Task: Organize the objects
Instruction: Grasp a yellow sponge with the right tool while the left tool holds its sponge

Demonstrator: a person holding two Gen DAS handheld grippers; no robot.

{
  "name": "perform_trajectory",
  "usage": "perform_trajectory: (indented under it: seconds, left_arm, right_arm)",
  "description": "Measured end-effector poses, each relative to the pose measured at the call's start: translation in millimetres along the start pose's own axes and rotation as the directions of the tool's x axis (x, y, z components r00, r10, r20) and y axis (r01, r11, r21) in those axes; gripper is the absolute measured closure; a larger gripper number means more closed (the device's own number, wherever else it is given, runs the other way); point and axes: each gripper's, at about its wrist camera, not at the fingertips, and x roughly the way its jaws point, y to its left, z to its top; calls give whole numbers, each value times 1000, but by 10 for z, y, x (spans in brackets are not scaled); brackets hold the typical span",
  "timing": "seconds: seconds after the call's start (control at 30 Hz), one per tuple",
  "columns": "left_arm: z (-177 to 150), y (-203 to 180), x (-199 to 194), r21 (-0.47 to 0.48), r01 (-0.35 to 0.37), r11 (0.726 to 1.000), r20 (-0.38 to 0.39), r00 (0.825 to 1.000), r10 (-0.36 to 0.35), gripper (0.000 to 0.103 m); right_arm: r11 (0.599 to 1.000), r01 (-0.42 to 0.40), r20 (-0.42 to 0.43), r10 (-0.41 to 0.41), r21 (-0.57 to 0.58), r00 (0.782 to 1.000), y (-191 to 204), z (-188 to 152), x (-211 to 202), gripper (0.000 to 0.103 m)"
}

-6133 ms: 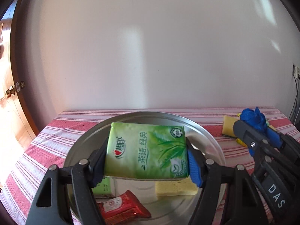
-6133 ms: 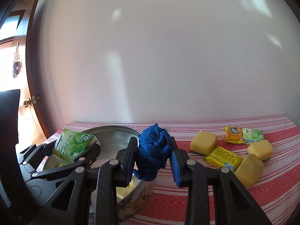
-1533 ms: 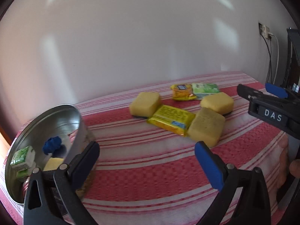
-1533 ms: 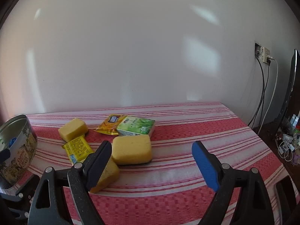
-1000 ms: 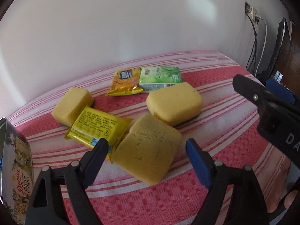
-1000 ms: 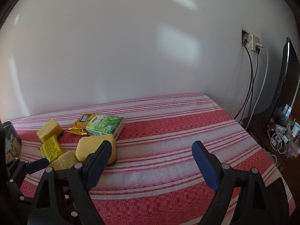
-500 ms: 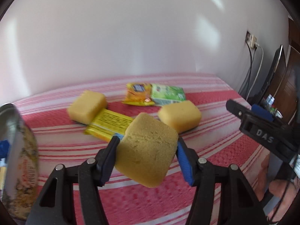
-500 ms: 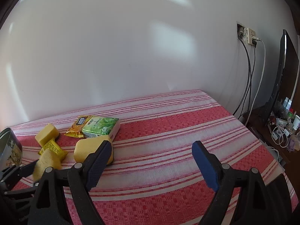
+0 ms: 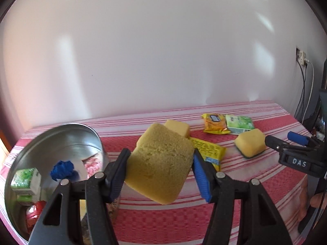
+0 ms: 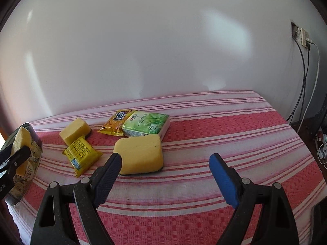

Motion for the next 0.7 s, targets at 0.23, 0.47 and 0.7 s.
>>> perform_trajectory:
  seconds: [0.23, 0.47, 0.7]
  left_arm:
    - [9, 108, -10, 18, -23, 1000, 27, 999, 22, 43]
    - [-9, 174, 56, -5, 2, 1000, -6, 1000, -2, 43]
    - [-22, 146, 51, 2, -1, 1000, 1, 1000, 1, 43]
  right_arm:
    - [999, 8, -121, -14, -48, 993, 317, 134, 456, 14]
    - [999, -21, -222, 13, -31, 975, 389, 158, 732, 32]
    - [995, -57, -127, 68, 87, 990, 202, 92, 482, 32]
